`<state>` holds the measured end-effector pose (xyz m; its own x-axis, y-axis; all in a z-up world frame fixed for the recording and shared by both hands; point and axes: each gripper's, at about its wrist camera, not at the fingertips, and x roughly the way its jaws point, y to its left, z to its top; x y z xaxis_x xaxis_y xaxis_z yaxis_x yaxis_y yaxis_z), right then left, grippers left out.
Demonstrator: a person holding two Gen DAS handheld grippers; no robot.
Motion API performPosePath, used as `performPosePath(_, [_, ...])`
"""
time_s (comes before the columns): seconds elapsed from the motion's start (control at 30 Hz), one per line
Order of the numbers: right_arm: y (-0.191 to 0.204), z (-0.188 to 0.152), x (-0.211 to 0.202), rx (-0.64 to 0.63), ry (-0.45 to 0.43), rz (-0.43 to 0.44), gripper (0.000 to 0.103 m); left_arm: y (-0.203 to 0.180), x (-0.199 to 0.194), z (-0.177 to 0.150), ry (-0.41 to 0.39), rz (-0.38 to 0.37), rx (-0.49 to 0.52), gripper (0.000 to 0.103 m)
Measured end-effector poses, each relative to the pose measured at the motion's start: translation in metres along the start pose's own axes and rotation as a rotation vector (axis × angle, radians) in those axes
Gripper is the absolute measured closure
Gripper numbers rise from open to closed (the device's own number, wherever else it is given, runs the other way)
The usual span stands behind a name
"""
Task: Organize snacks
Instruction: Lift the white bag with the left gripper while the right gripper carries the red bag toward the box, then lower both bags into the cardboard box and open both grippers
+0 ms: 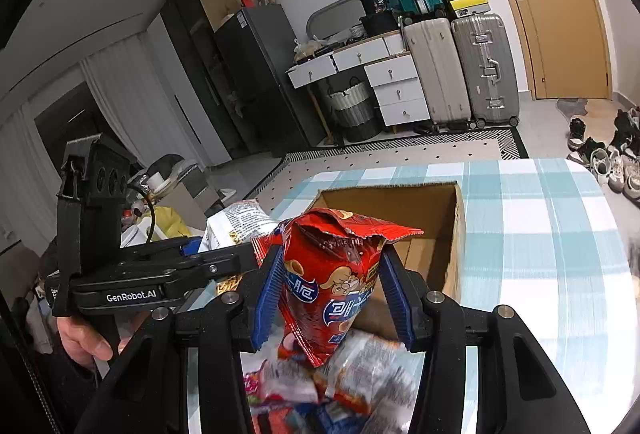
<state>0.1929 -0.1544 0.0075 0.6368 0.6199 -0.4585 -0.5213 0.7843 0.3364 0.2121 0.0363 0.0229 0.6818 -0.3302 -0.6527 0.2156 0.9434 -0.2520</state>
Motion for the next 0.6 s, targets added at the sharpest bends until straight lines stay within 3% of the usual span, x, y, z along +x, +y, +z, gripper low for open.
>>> performPosePath(0.3, [-0.014, 0.021, 0.037, -0.012, 0.031, -0.018, 0.055, 0.017, 0.051, 0.030, 0.038, 0.023, 0.016, 0.051])
performPosePath(0.6, [-0.043, 0.020, 0.071, 0.020, 0.069, -0.040, 0.055, 0.028, 0.101, 0.036, 0.084, 0.032, 0.020, 0.050])
